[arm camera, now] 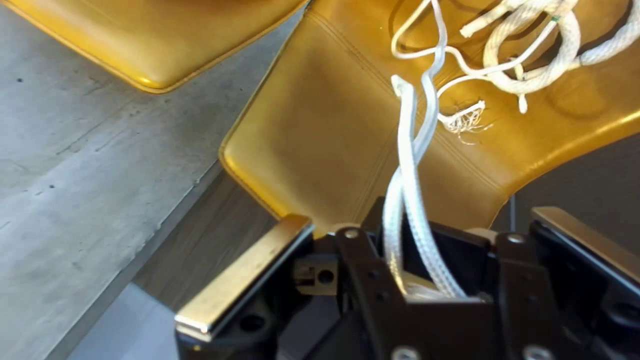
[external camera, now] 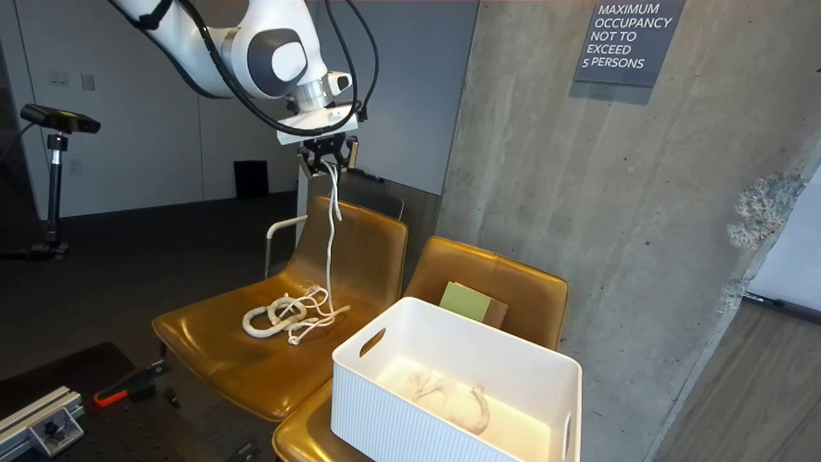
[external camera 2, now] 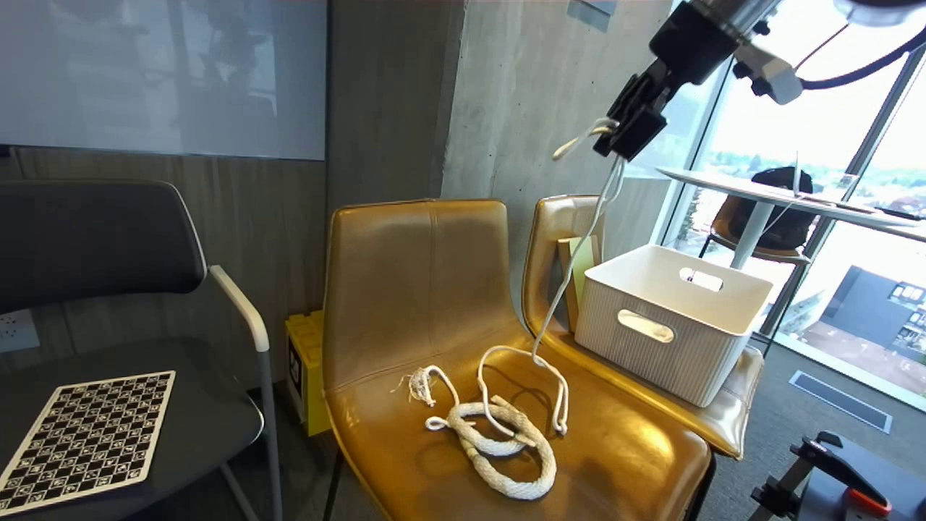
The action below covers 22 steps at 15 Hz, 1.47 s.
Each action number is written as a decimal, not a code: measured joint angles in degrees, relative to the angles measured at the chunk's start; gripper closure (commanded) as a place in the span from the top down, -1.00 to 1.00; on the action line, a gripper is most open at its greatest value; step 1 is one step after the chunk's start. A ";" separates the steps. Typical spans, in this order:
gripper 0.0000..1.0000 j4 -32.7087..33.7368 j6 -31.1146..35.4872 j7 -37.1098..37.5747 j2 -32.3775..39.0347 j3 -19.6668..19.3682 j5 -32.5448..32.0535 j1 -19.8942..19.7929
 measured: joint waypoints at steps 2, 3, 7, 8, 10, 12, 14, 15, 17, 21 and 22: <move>-1.00 0.47 -4.14 -3.66 -4.63 -0.75 4.18 -1.31; -1.00 1.35 -7.12 -5.13 -6.78 -1.68 5.65 -1.61; -1.00 9.66 -19.75 -7.95 -11.17 -6.97 7.63 -2.52; -1.00 12.71 -22.53 -8.37 -11.24 -8.23 7.76 -2.88; -1.00 19.26 -27.46 -8.96 -10.72 -10.42 7.93 -3.60; -1.00 25.95 -31.74 -9.01 -9.74 -11.80 8.05 -4.38; -1.00 32.38 -35.48 -9.01 -8.38 -12.77 8.52 -5.01; -1.00 35.47 -36.93 -9.01 -7.35 -13.09 8.90 -5.45; -1.00 41.26 -38.92 -9.01 -4.17 -13.76 9.72 -6.58; -1.00 51.23 -39.89 -9.01 4.67 -14.39 12.40 -10.79; -1.00 53.57 -39.96 -9.01 6.93 -14.39 12.83 -12.07</move>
